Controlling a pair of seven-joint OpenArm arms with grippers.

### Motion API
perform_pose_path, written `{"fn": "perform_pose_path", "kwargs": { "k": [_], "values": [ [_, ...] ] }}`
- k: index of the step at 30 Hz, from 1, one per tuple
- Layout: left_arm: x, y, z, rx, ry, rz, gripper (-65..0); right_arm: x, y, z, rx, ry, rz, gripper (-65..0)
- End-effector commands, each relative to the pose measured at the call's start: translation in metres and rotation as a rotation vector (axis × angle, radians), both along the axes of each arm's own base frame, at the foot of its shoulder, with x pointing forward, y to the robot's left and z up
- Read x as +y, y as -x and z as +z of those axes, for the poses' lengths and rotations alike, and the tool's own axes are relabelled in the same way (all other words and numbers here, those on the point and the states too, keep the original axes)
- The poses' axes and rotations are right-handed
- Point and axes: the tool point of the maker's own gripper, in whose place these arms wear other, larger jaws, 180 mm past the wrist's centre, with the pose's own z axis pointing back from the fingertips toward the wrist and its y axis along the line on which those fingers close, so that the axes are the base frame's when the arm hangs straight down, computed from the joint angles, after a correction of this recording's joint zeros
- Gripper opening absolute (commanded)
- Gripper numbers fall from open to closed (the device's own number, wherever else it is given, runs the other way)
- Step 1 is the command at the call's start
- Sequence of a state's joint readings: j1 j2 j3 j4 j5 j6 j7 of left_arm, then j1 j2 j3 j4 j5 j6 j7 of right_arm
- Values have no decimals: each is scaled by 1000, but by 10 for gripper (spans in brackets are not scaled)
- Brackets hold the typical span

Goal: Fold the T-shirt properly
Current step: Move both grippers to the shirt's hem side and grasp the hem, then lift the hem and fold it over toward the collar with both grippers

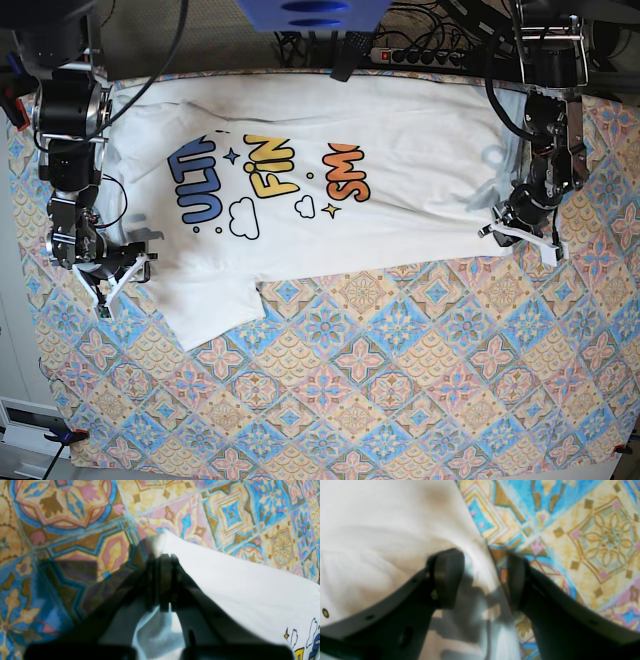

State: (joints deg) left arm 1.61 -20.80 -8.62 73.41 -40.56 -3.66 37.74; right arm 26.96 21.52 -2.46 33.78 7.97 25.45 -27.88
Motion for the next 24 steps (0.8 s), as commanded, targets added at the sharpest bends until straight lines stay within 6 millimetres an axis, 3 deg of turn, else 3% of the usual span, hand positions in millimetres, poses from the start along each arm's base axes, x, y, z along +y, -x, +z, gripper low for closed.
{"fn": "perform_pose_path", "kwargs": {
  "k": [1,8,11,14,15,18,20,24],
  "values": [
    [8,-12,16,-54,-21,3,-650,-8,-18,20,-67,5,-3,-343],
    [7,-12,16,-54,-20,2,-650,9,-8,7,-23,12,95,-367],
    [8,-13,17,-57,-20,3,-650,24,-3,7,-12,-36,173,-476],
    [8,-17,20,-67,-21,4,-650,27,-3,7,-15,-47,186,-626],
    [8,-17,20,-68,-22,5,-650,27,-3,8,-15,-47,186,-650],
    [7,-20,24,-82,-23,2,-650,17,-5,14,-30,-39,173,-645],
    [3,-28,39,-124,-31,-13,-650,-3,-16,36,-93,-20,138,-648],
    [-5,-38,65,-190,-44,-45,-650,-21,-5,49,-142,5,102,-648]
  ]
}}
